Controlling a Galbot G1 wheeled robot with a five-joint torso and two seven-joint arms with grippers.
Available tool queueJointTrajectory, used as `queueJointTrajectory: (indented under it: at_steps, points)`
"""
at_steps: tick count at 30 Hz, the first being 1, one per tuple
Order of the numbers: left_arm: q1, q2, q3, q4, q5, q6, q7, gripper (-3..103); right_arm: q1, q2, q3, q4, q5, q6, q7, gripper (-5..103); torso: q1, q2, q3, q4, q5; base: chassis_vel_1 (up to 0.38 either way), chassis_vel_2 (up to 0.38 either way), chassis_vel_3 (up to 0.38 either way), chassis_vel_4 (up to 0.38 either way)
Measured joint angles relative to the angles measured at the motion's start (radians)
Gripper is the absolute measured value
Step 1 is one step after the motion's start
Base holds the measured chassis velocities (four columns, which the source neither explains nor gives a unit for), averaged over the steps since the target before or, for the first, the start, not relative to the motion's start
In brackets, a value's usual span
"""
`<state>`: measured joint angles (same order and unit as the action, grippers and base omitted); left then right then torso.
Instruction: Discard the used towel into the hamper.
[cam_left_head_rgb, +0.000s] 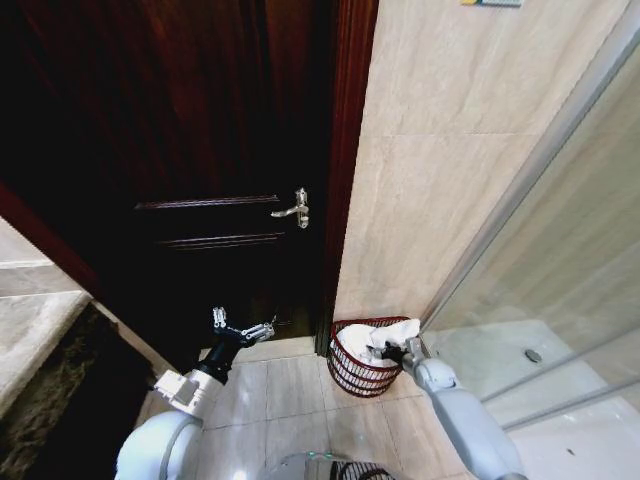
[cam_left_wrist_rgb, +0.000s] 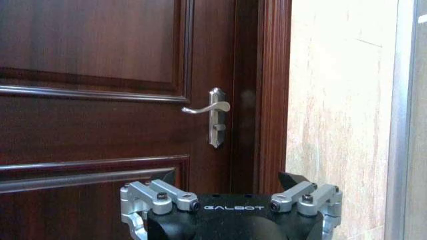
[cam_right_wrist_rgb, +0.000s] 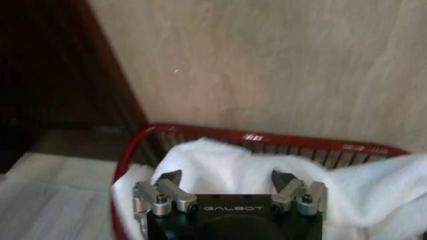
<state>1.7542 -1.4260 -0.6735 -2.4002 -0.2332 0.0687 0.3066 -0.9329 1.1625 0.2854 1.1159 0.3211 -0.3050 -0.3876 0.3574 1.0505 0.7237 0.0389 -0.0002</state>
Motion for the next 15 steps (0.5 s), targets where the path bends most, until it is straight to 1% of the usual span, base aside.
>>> queueJointTrajectory:
  at_steps: [1,3,4,5,6,7,8,10,11,12,15]
  points:
    - [0.000,0.000,0.000,0.000,0.000,0.000,0.000,100,0.026,0.008,-0.005,-0.037,0.000,0.005,0.000,89,0.000,0.000,0.000,-0.0001,-0.0001,0.000,0.000,0.000,0.000]
    - [0.000,0.000,0.000,0.000,0.000,0.000,0.000,100,0.112,0.048,-0.023,-0.168,-0.001,0.016,0.000,98,0.001,0.001,0.001,0.0000,0.0005,0.000,0.000,0.000,0.000]
    - [0.000,0.000,0.000,0.000,0.000,0.000,0.000,100,0.112,0.048,-0.023,-0.168,-0.001,0.016,0.000,98,0.001,0.001,0.001,0.0000,0.0005,0.000,0.000,0.000,0.000]
    - [0.000,0.000,0.000,0.000,0.000,0.000,0.000,100,0.169,0.083,-0.034,-0.265,-0.015,0.034,-0.003,100,0.001,0.001,0.001,0.0002,0.0005,0.000,0.000,0.000,0.000]
    - [0.000,0.000,0.000,0.000,0.000,0.000,0.000,100,0.192,0.100,-0.035,-0.307,-0.026,0.045,-0.006,100,0.001,0.002,0.001,0.0004,0.0001,0.000,0.000,0.000,0.000]
    - [0.000,0.000,0.000,0.000,0.000,0.000,0.000,100,0.244,0.145,-0.033,-0.420,-0.062,0.074,-0.013,100,0.001,0.002,0.001,0.0005,0.0000,0.000,0.000,0.000,0.000]
    - [0.000,0.000,0.000,0.000,0.000,0.000,0.000,100,0.244,0.145,-0.033,-0.420,-0.062,0.074,-0.013,100,0.001,0.002,0.001,0.0005,0.0000,0.000,0.000,0.000,0.000]
    - [0.000,0.000,0.000,0.000,0.000,0.000,0.000,100,0.285,0.189,-0.018,-0.538,-0.098,0.092,-0.015,100,0.002,0.003,0.002,0.0007,0.0005,0.000,0.000,0.000,0.000]
    - [0.000,0.000,0.000,0.000,0.000,0.000,0.000,100,0.294,0.200,-0.011,-0.566,-0.109,0.097,-0.016,100,0.002,0.003,0.002,0.0004,0.0003,0.000,0.000,0.000,0.000]
    - [0.000,0.000,0.000,0.000,0.000,0.000,0.000,100,0.307,0.218,0.006,-0.622,-0.141,0.111,-0.017,100,0.002,0.003,0.002,0.0001,-0.0004,0.000,0.000,0.000,0.000]
    - [0.000,0.000,0.000,0.000,0.000,0.000,0.000,100,0.316,0.233,0.029,-0.678,-0.181,0.127,-0.020,100,0.002,0.004,0.002,-0.0001,-0.0001,0.000,0.000,0.000,0.000]
